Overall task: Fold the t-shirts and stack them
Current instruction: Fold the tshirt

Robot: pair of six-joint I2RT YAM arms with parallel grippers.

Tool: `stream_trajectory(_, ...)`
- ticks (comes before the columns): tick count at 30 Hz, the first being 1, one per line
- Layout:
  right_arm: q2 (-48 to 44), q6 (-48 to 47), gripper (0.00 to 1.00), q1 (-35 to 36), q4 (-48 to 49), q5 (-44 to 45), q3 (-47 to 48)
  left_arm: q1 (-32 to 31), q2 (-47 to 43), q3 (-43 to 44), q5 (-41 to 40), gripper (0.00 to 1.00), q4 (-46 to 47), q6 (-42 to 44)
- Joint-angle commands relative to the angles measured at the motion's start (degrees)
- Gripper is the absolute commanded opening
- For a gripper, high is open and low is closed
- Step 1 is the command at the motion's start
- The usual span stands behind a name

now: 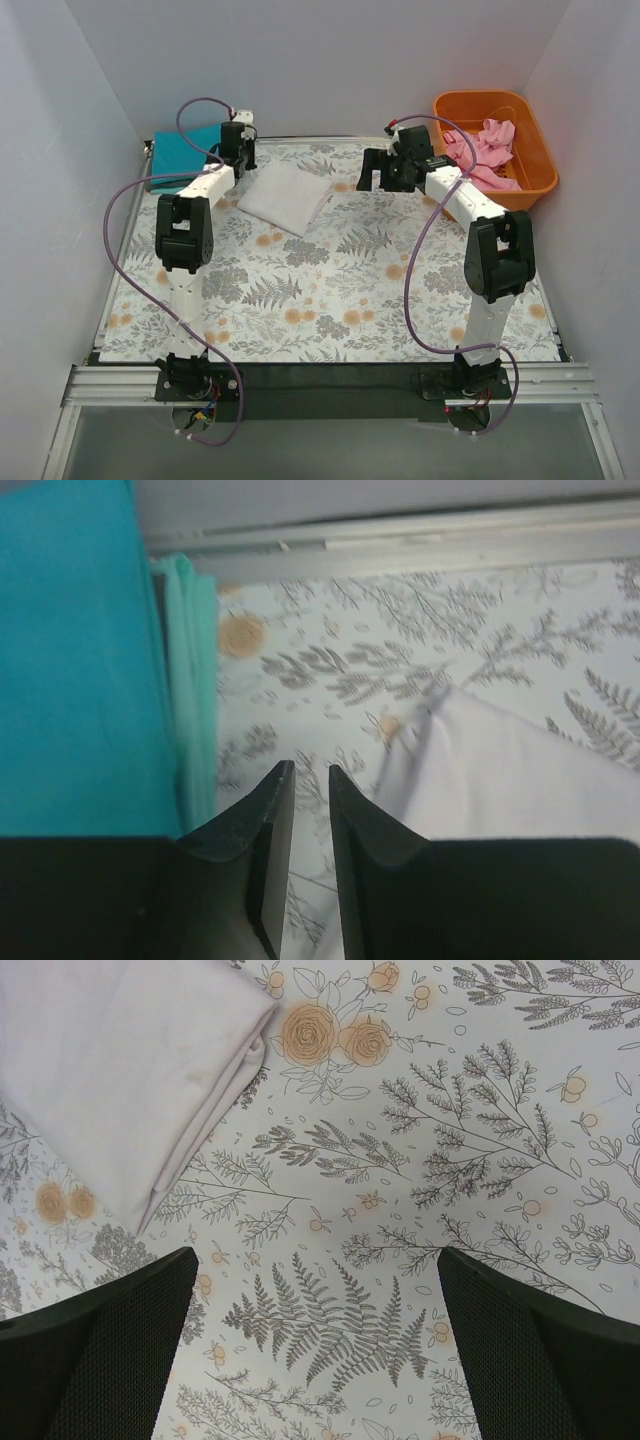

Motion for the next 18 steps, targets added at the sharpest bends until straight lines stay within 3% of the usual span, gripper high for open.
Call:
stream_trajectory(1,-1.71,-1.01,0.93,-0.05,0.63,-1.01,-0.19,1.08,0.90,6.26,-1.80,0.20,0.00,3.74)
stream_trajectory(4,-1.71,-1.00,0.93,-0.14,0.63,-1.45,-0.72,2.40,2.84,10.57,-1.01,0.16,-0.52,2.96)
stream_trajectory(5,-1.71,-0.92,0.93,-0.05,0.62,-1.54,-0.89,3.27,3.01,11.10,2.91,0.18,-1.13,1.74)
stream_trajectory(9,-1.54,-1.53,0.94,-0.05,0.62,-2.76,-1.33,5.65,-0.66,4.89,20.37,0.46,-0.71,-5.21)
stream_trajectory(10,-1.54,-1.62,0.95,0.04,0.62,-3.73,-1.33,6.17,-1.29,2.08,23.31,0.64,-0.44,-7.74)
stream_trajectory(13,-1.01,-2.06,0.95,-0.05,0.97,-6.36,-1.25,7.76,-1.73,-1.54,29.48,0.70,0.35,-12.93)
stream_trajectory(18,0.74,-4.52,0.88,0.13,1.41,-12.34,0.24,8.03,-0.59,-4.53,33.00,0.67,0.44,-15.76)
